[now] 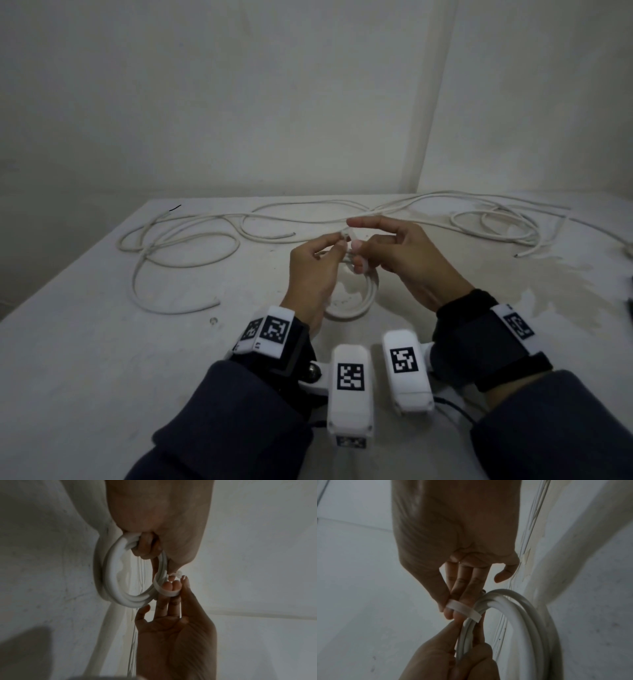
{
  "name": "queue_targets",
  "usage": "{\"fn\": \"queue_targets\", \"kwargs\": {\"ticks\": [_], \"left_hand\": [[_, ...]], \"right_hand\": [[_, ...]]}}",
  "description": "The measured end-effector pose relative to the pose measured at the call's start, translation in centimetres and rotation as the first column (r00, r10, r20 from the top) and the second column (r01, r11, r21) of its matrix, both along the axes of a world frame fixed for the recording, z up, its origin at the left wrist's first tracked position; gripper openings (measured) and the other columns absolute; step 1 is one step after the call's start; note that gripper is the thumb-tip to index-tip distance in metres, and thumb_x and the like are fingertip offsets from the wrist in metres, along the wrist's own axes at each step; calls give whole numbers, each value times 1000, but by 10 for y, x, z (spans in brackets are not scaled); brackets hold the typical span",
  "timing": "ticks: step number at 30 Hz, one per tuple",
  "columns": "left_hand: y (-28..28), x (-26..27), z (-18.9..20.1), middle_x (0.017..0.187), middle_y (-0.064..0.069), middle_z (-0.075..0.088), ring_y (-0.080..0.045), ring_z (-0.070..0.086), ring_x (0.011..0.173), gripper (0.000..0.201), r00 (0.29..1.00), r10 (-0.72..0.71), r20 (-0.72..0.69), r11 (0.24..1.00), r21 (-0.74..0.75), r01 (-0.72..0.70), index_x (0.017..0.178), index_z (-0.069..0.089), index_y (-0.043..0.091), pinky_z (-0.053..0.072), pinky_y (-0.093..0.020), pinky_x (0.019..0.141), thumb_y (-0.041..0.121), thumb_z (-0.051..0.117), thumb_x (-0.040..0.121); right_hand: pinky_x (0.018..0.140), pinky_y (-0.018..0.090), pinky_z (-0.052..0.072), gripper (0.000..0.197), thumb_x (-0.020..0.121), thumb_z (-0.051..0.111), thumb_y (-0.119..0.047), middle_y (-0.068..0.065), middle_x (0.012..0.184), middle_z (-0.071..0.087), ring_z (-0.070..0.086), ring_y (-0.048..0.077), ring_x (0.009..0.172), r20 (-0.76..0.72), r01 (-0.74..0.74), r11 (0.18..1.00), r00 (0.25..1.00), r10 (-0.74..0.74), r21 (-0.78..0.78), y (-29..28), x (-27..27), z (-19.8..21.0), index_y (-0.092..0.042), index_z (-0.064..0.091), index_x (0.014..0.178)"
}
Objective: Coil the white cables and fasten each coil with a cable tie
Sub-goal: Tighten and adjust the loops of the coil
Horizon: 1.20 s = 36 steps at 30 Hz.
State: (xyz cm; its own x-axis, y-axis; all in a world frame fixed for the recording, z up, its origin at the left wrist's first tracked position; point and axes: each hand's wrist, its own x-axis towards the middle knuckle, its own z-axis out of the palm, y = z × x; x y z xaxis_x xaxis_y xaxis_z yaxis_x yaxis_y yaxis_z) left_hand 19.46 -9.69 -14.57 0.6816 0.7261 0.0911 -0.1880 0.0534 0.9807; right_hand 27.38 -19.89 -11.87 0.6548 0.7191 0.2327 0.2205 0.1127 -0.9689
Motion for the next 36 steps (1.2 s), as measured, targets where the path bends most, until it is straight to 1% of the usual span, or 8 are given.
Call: {"fn": "queue_targets", "kwargs": {"ticks": [6,12,18,22,26,29,34,36], "left_hand": [[-1,0,0,73,0,61,5,46,37,23,1000,-14,28,1000,28,13,112,70,11,34,-4,42,10,58,93],[-1,-1,1,110,-21,67,6,46,39,25,1000,-4,23,997,83,2,115,69,10,35,-2,44,11,57,93],[-2,0,0,95,-15,71,8,49,43,25,998,-46,50,988,149,39,115,69,6,35,-2,45,10,57,94],[-3,0,1,87,-8,70,6,57,51,22,995,-83,58,985,155,74,111,70,7,38,-3,49,10,57,94],[-3,0,2,97,-5,74,-7,69,89,21,992,-104,74,978,187,89,110,70,12,52,-14,79,10,59,92],[-4,-1,2,103,-8,73,-14,68,101,22,990,-123,74,969,224,103,113,69,9,52,-21,90,10,58,94],[-3,0,0,106,-7,72,-12,68,99,24,993,-110,52,964,247,93,114,69,7,52,-20,89,10,57,94],[-2,0,-1,96,-4,73,0,67,82,23,994,-96,55,969,232,81,113,69,9,51,-12,75,10,57,94]], "right_hand": [[57,11,44,32,85,65,0,15,63,62,60,7,56,27,-44,998,999,45,-35,-2,1,0,-9,66,116],[57,10,44,29,86,65,-2,7,59,65,62,9,60,48,-49,996,997,52,-70,-3,2,0,-11,66,114],[66,23,48,19,85,66,-2,19,69,63,64,15,60,34,-47,998,998,48,-35,-4,0,1,-12,67,102],[67,30,49,14,85,65,0,17,64,64,64,17,57,47,-29,1000,998,29,-12,-3,1,0,-11,64,94],[66,33,50,13,85,64,3,21,68,63,63,18,55,39,9,1000,999,-10,27,-3,2,-1,-10,62,85],[67,35,50,13,85,64,3,22,70,63,61,18,53,17,30,998,999,-31,57,-3,3,-1,-8,62,80],[63,28,52,7,87,64,0,23,75,65,65,18,57,-10,28,997,1000,-27,71,-3,3,-2,-7,65,85],[62,21,51,10,86,64,0,20,75,68,68,17,63,-41,-8,999,999,10,54,-5,4,-1,-8,67,92]]}}
